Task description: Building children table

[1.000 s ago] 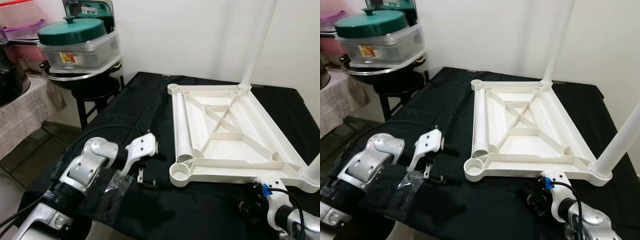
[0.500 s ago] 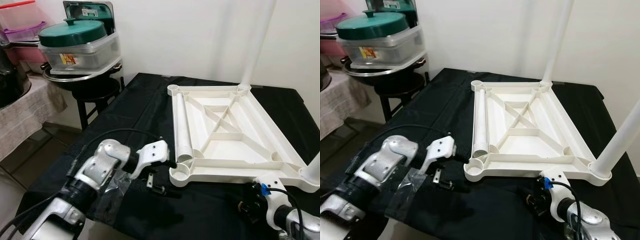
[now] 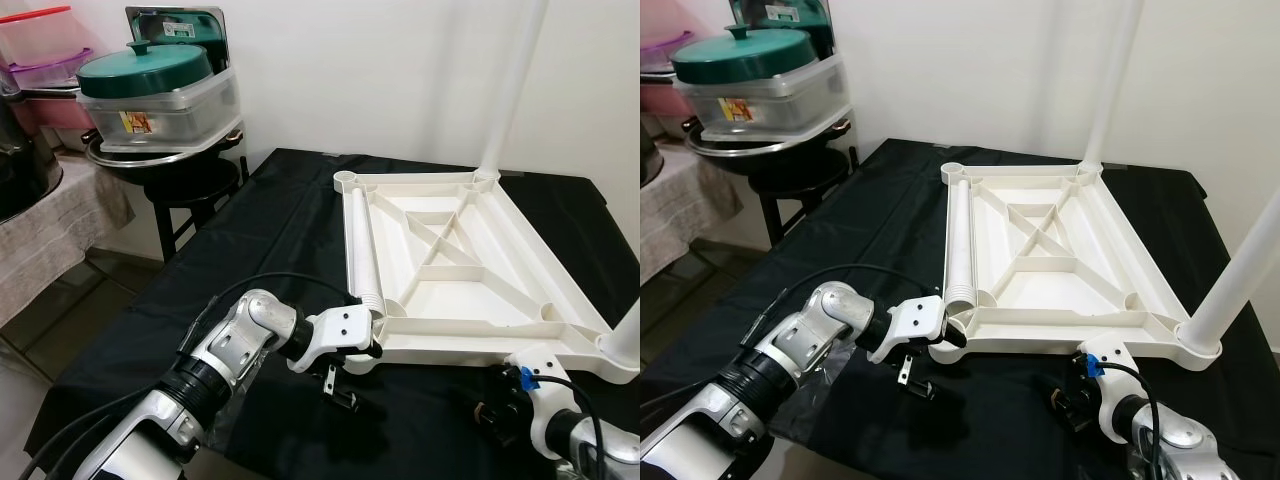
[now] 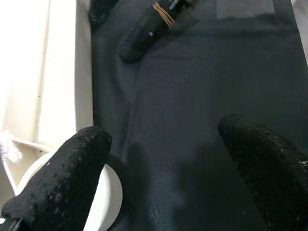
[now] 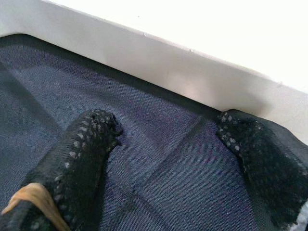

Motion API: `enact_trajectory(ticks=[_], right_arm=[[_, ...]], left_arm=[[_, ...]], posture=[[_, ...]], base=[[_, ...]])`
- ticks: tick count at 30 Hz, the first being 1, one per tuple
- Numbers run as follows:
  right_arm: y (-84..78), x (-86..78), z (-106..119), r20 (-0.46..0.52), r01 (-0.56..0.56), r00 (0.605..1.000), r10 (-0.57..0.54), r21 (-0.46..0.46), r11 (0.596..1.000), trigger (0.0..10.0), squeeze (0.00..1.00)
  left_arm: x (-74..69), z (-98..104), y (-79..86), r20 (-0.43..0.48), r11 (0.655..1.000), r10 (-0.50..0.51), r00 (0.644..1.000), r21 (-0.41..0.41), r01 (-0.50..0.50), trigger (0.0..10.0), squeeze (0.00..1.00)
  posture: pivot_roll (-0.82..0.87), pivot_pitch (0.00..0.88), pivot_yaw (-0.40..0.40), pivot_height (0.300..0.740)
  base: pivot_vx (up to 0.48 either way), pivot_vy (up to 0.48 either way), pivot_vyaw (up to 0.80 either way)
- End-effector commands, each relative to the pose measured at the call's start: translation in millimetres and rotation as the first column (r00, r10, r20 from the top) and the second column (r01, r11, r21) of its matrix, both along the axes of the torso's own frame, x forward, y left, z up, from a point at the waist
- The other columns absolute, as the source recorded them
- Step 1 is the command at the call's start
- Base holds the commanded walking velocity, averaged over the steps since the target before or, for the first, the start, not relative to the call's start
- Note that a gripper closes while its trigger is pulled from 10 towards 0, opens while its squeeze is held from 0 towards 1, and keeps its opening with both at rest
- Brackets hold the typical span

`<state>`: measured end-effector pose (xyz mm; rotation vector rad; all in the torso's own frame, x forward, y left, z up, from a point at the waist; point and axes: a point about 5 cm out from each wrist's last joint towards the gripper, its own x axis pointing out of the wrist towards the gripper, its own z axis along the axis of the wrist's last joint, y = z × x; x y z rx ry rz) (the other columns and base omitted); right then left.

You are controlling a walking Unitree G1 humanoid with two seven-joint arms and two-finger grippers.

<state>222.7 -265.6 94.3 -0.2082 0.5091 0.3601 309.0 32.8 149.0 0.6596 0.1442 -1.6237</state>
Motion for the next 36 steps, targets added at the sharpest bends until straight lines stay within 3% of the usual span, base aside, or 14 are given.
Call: enact_trajectory(ticks=[1, 5, 14, 19, 36], right_arm=[[7.2, -11.0, -24, -0.125, -0.007, 0.992, 0.007, 0.001, 1.000, 10.0, 0.00], [8.6, -11.2, -25, -0.128, -0.009, 0.992, 0.010, 0.004, 1.000, 10.0, 0.00], [10.3, -12.2, -26, -0.131, -0.012, 0.991, 0.013, 0.009, 1.000, 10.0, 0.00], [10.6, -12.6, -26, -0.132, -0.011, 0.991, 0.012, 0.011, 1.000, 10.0, 0.00], [11.3, -12.7, -27, -0.138, -0.015, 0.990, 0.017, 0.012, 1.000, 10.0, 0.00]], left_arm=[[0.7, -2, 1.6, 0.004, 1.000, -0.010, 1.000, 0.030, 0.010, 10.0, 0.00], [5.5, -7, 2.0, 0.023, 0.998, 0.021, 1.000, 0.061, -0.023, 10.0, 0.00], [14.1, -7, -4.2, 0.044, 0.995, 0.088, 0.995, 0.049, -0.090, 10.0, 0.00], [25.1, -7, -7.3, 0.085, 0.980, 0.195, 0.977, 0.028, -0.198, 10.0, 0.00], [23.0, -23, 2.7, 0.093, 0.977, 0.150, 0.984, 0.139, -0.162, 10.0, 0.00]], posture=[[-0.07, 0.000, 0.044, 0.740], [-0.07, 0.000, 0.045, 0.740], [-0.07, 0.000, 0.045, 0.740], [-0.07, 0.000, 0.045, 0.740], [-0.06, 0.000, 0.039, 0.740]], base=[[0.000, 0.000, 0.00], [0.000, 0.000, 0.00], [0.000, 0.000, 0.00], [0.000, 0.000, 0.00], [0.000, 0.000, 0.00]])
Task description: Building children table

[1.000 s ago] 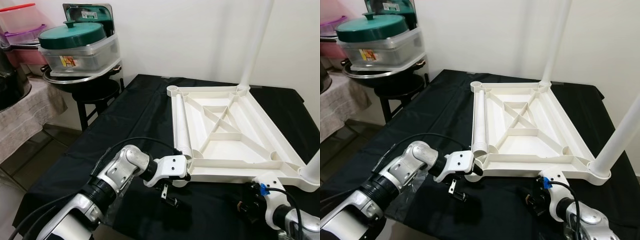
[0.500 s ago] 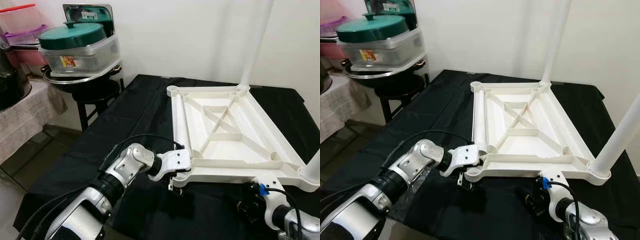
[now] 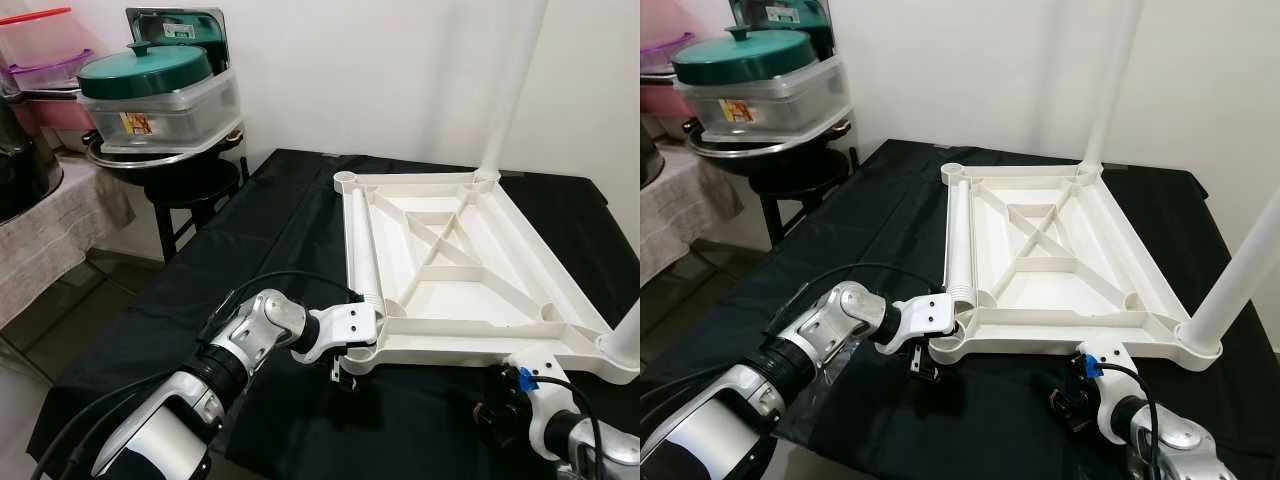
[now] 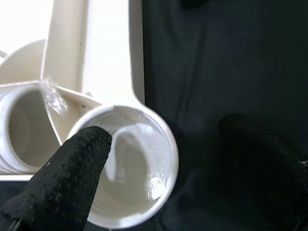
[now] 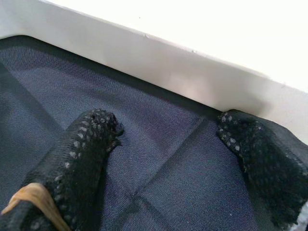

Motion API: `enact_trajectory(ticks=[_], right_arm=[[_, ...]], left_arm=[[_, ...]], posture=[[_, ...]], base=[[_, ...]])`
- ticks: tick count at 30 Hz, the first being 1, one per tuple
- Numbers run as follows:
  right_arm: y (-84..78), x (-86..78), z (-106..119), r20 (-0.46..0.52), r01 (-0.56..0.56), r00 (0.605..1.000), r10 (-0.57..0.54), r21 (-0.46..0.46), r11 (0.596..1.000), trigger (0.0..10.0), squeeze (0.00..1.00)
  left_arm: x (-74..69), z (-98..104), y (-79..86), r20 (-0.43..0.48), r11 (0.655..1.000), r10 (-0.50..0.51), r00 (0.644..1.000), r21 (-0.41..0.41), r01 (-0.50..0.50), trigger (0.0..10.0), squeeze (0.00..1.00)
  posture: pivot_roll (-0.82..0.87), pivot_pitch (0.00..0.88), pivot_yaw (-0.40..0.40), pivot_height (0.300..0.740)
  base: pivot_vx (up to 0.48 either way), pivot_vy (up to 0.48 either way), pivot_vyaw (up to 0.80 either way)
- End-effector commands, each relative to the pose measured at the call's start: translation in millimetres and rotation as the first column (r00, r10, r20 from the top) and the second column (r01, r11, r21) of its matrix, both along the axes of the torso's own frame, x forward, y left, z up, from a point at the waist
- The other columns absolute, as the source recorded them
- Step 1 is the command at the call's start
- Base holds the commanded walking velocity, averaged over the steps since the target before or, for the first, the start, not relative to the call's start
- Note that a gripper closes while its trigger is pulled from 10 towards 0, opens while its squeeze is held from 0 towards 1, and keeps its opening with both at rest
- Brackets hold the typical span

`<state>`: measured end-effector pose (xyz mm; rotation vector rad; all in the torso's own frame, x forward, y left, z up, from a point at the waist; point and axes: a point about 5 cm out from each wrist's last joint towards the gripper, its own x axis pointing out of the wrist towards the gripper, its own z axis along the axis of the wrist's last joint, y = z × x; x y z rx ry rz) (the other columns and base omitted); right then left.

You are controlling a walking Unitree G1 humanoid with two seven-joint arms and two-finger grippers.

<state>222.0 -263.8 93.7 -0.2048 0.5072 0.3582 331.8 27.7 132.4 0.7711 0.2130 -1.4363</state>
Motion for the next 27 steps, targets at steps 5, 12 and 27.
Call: enact_trajectory(ticks=[5, 12, 27], right_arm=[[9.7, -11.1, -26, -0.141, -0.022, 0.990, 0.023, 0.009, 1.000, 10.0, 0.00], [10.5, -11.4, -26, -0.142, -0.022, 0.990, 0.024, 0.011, 1.000, 10.0, 0.00], [-13.6, -2.7, -12, -0.047, 0.105, 0.993, -0.108, -0.057, 0.993, 10.0, 0.00]], left_arm=[[-4.9, -14, 8.0, -0.012, 0.990, -0.061, 0.998, 0.130, 0.063, 10.0, 0.00], [-11.9, -30, 9.2, -0.019, 0.935, -0.166, 0.986, 0.315, 0.164, 10.0, 0.00], [-30.2, -31, -12.6, -0.094, 0.884, -0.345, 0.934, 0.303, 0.357, 10.0, 0.00]], posture=[[-0.06, 0.000, 0.034, 0.740], [-0.07, 0.000, 0.045, 0.740], [-0.10, 0.000, 0.074, 0.740]], base=[[0.000, 0.000, 0.00], [0.000, 0.000, 0.00], [0.000, 0.000, 0.00]])
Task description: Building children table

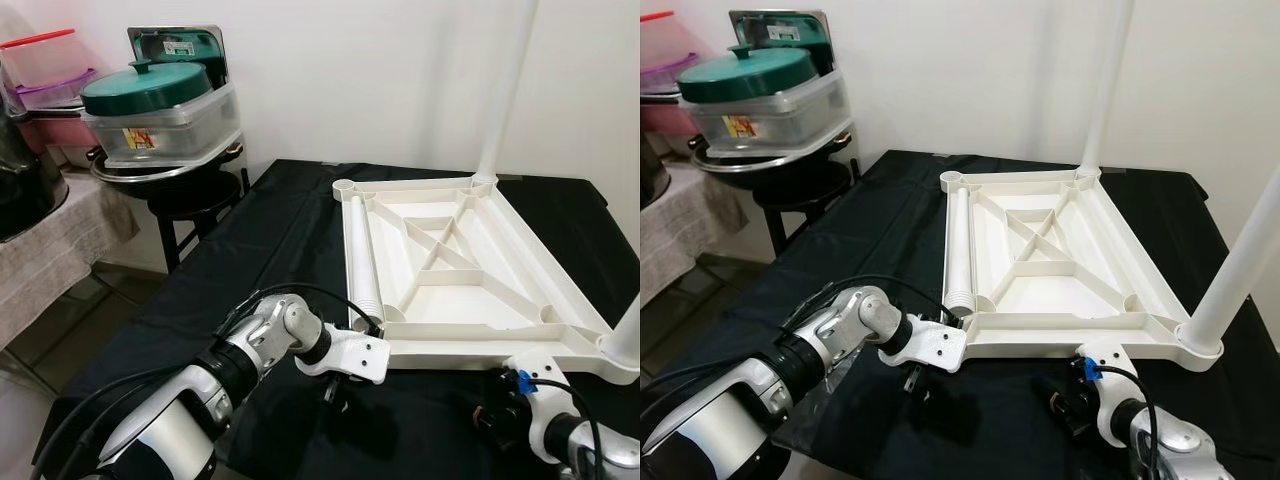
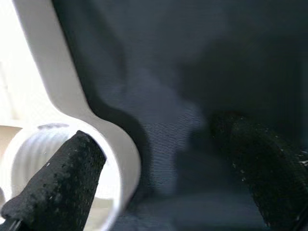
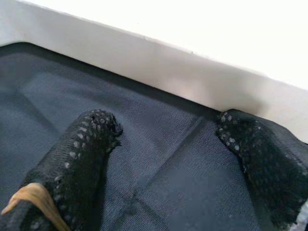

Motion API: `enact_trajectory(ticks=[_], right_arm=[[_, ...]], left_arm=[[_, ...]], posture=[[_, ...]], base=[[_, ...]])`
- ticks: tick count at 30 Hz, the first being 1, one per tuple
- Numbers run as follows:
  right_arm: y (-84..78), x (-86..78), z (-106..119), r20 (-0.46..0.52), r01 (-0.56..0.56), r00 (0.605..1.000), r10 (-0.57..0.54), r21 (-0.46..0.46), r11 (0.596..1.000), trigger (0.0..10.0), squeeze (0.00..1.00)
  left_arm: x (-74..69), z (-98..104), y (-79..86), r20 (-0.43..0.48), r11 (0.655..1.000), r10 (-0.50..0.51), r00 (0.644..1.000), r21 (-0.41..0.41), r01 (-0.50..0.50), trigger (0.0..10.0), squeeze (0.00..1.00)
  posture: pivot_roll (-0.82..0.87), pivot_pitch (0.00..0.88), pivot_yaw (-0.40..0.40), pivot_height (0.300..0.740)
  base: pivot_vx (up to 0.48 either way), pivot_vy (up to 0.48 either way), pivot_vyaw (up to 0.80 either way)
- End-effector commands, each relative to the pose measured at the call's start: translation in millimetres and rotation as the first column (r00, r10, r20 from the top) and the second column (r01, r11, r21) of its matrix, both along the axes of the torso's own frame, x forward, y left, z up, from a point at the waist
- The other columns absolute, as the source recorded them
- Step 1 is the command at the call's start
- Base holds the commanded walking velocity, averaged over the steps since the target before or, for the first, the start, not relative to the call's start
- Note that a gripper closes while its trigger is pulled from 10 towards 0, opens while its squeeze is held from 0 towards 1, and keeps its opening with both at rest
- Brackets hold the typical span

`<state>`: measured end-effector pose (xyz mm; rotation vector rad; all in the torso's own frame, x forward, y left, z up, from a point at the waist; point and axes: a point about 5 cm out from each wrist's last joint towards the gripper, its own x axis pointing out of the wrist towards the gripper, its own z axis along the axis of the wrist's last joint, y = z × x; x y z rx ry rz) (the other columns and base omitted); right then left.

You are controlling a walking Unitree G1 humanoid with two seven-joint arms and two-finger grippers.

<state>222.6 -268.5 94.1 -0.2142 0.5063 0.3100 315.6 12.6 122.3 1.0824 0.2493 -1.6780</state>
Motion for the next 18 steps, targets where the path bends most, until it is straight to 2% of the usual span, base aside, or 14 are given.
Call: enact_trajectory(ticks=[1, 5, 7, 12, 15, 18], right_arm=[[-14.4, 0.5, -9, -0.040, 0.086, 0.995, -0.088, -0.047, 0.995, 10.0, 0.00], [-28.6, 14.6, 7, 0.039, 0.167, 0.986, -0.164, -0.076, 0.983, 10.0, 0.00], [-29.0, 16.6, 9, 0.050, 0.175, 0.984, -0.172, -0.074, 0.982, 10.0, 0.00], [-26.1, 18.4, 12, 0.064, 0.174, 0.983, -0.170, -0.067, 0.983, 10.0, 0.00], [-15.8, 14.6, 6, 0.050, 0.138, 0.990, -0.135, -0.053, 0.989, 10.0, 0.00], [-16.0, 14.0, 4, 0.050, 0.141, 0.989, -0.138, -0.055, 0.989, 10.0, 0.00]], left_arm=[[-15.9, -19, 0.5, -0.108, 0.994, -0.076, 0.991, 0.072, 0.084, 10.0, 0.00], [-17.2, -15, -7.8, -0.126, 0.992, -0.105, 0.987, 0.055, 0.112, 10.0, 0.00], [-17.4, -14, -9.8, -0.129, 0.992, -0.106, 0.986, 0.052, 0.113, 10.0, 0.00], [-17.7, -14, -12.7, -0.133, 0.992, -0.106, 0.985, 0.048, 0.114, 10.0, 0.00], [-16.5, -15, -14.8, -0.132, 0.995, -0.087, 0.987, 0.041, 0.093, 10.0, 0.00], [-17.2, -15, -14.4, -0.146, 0.995, -0.087, 0.985, 0.038, 0.093, 10.0, 0.00]], posture=[[-0.10, 0.000, 0.075, 0.740], [-0.10, 0.000, 0.080, 0.740], [-0.10, 0.000, 0.080, 0.740], [-0.11, 0.000, 0.083, 0.740], [-0.10, 0.000, 0.081, 0.740], [-0.10, 0.000, 0.080, 0.740]], base=[[0.000, 0.000, 0.00], [0.000, 0.000, 0.00], [0.000, 0.000, 0.00], [0.000, 0.000, 0.00], [0.000, 0.000, 0.00], [0.000, 0.000, 0.00]])
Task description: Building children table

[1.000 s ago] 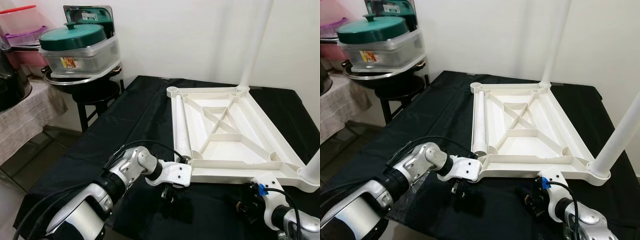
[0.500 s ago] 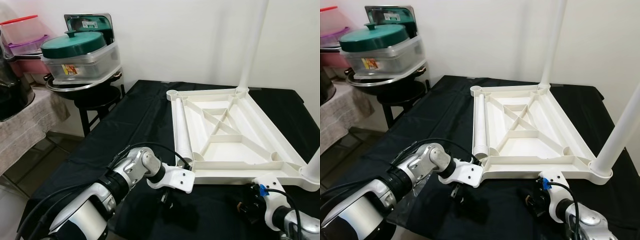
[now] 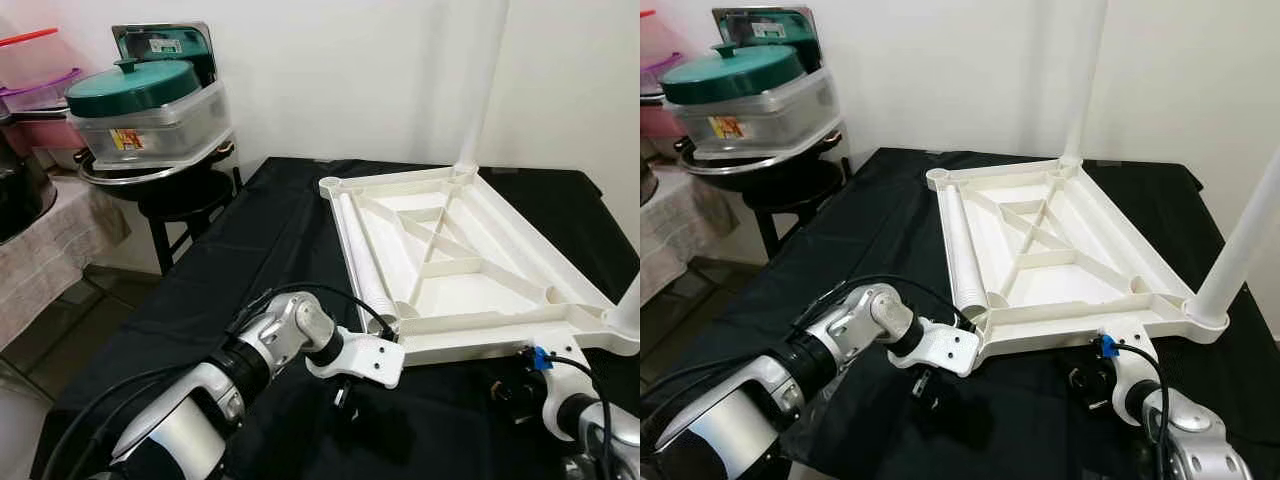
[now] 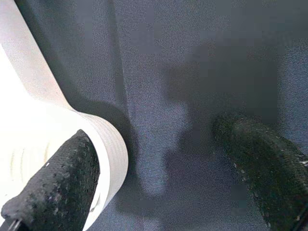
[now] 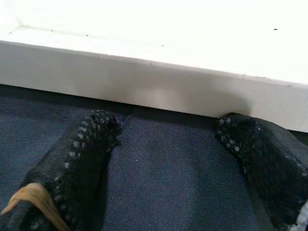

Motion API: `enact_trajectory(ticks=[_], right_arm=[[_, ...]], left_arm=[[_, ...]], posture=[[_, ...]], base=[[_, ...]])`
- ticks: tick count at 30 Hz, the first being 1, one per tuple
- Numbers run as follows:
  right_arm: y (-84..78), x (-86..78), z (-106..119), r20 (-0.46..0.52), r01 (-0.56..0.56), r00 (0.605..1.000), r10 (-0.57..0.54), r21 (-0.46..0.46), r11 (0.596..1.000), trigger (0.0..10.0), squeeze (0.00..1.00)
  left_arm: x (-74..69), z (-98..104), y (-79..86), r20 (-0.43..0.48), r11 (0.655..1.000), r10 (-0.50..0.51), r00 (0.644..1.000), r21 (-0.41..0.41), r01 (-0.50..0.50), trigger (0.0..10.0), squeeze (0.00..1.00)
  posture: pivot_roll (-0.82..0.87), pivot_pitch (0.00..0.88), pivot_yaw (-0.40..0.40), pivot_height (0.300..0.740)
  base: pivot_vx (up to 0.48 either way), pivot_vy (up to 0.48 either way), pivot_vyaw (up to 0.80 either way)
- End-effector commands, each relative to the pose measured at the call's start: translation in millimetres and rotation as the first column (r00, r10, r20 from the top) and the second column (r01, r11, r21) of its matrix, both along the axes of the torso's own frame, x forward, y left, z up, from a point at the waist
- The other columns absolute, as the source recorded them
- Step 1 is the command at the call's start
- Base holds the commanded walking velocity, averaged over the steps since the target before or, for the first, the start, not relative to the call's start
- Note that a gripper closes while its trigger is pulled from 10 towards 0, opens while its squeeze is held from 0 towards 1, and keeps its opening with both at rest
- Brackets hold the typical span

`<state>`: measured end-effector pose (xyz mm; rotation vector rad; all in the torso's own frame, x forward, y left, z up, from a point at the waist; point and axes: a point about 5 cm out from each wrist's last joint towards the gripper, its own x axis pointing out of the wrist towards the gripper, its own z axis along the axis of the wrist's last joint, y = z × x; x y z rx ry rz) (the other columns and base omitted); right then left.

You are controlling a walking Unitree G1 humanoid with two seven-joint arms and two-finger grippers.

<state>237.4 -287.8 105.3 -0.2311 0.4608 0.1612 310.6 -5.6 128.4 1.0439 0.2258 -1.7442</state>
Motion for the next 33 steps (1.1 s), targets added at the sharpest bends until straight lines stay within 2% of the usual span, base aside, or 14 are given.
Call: enact_trajectory(ticks=[1, 6, 11, 12, 14, 17, 19, 20, 24, 26, 27, 29, 31, 33], right_arm=[[0.6, 1.0, -6, -0.015, 0.016, 1.000, -0.016, -0.017, 1.000, 10.0, 0.00], [-8.5, 11.5, 4, 0.022, 0.044, 0.999, -0.043, -0.041, 0.998, 10.0, 0.00], [-16.0, 27.6, 21, 0.082, 0.063, 0.995, -0.057, -0.068, 0.996, 10.0, 0.00], [-16.0, 27.6, 21, 0.082, 0.063, 0.995, -0.057, -0.068, 0.996, 10.0, 0.00], [-17.1, 40.5, 31, 0.124, 0.077, 0.990, -0.068, -0.068, 0.995, 10.0, 0.00], [-15.3, 47.6, 36, 0.145, 0.077, 0.987, -0.066, -0.070, 0.995, 10.0, 0.00], [-11.5, 58.0, 43, 0.175, 0.074, 0.983, -0.060, -0.070, 0.995, 10.0, 0.00], [-11.5, 58.0, 43, 0.175, 0.074, 0.983, -0.060, -0.070, 0.995, 10.0, 0.00], [4.7, 70.0, 50, 0.219, 0.026, 0.976, -0.017, -0.041, 0.999, 10.0, 0.00], [4.7, 70.0, 50, 0.219, 0.026, 0.976, -0.017, -0.041, 0.999, 10.0, 0.00], [14.6, 71.1, 48, 0.225, -0.006, 0.974, 0.012, -0.026, 1.000, 10.0, 0.00], [18.0, 71.5, 47, 0.225, -0.017, 0.974, 0.021, -0.021, 1.000, 10.0, 0.00], [31.9, 67.5, 44, 0.222, -0.075, 0.972, 0.075, -0.012, 0.997, 10.0, 0.00], [39.3, 63.4, 43, 0.219, -0.110, 0.969, 0.111, -0.016, 0.994, 10.0, 0.00]], left_arm=[[-13.2, -21, 3.8, -0.111, 0.996, -0.044, 0.993, 0.070, 0.052, 10.0, 0.00], [-18.4, -21, -0.7, -0.131, 0.995, -0.075, 0.988, 0.060, 0.084, 10.0, 0.00], [-25.0, -16, -12.6, -0.159, 0.992, -0.116, 0.980, 0.021, 0.121, 10.0, 0.00], [-25.0, -16, -12.6, -0.159, 0.992, -0.116, 0.980, 0.021, 0.121, 10.0, 0.00], [-28.2, -12, -19.1, -0.168, 0.990, -0.138, 0.976, 0.001, 0.140, 10.0, 0.00], [-29.7, -11, -22.0, -0.172, 0.989, -0.146, 0.974, -0.008, 0.147, 10.0, 0.00], [-32.0, -9, -24.8, -0.177, 0.987, -0.159, 0.971, -0.017, 0.158, 10.0, 0.00], [-32.0, -9, -24.8, -0.177, 0.987, -0.159, 0.971, -0.017, 0.158, 10.0, 0.00], [-35.9, -9, -25.5, -0.192, 0.984, -0.175, 0.966, -0.031, 0.173, 10.0, 0.00], [-35.9, -9, -25.5, -0.192, 0.984, -0.175, 0.966, -0.031, 0.173, 10.0, 0.00], [-36.3, -8, -25.7, -0.200, 0.985, -0.170, 0.965, -0.042, 0.165, 10.0, 0.00], [-36.0, -8, -25.7, -0.203, 0.986, -0.165, 0.965, -0.047, 0.158, 10.0, 0.00], [-32.1, -6, -24.0, -0.210, 0.991, -0.126, 0.970, -0.066, 0.115, 10.0, 0.00], [-29.2, -6, -21.9, -0.211, 0.994, -0.100, 0.972, -0.075, 0.086, 10.0, 0.00]], posture=[[-0.10, 0.000, 0.079, 0.740], [-0.11, 0.000, 0.079, 0.740], [-0.11, 0.000, 0.085, 0.740], [-0.11, 0.000, 0.085, 0.740], [-0.11, 0.000, 0.086, 0.740], [-0.11, 0.000, 0.085, 0.740], [-0.11, 0.000, 0.085, 0.740], [-0.11, 0.000, 0.085, 0.740], [-0.10, 0.000, 0.077, 0.740], [-0.10, 0.000, 0.077, 0.740], [-0.10, 0.000, 0.076, 0.740], [-0.10, 0.000, 0.076, 0.740], [-0.10, 0.000, 0.074, 0.740], [-0.10, 0.000, 0.074, 0.740]], base=[[0.000, 0.000, 0.00], [0.000, 0.000, 0.00], [0.000, 0.000, 0.00], [0.000, 0.000, 0.00], [0.000, 0.000, 0.00], [0.000, 0.000, 0.00], [0.000, 0.000, 0.00], [0.000, 0.000, 0.00], [0.000, 0.000, 0.00], [0.000, 0.000, 0.00], [0.000, 0.000, 0.00], [0.000, 0.000, 0.00], [0.000, 0.000, 0.00], [0.000, 0.000, 0.00]])
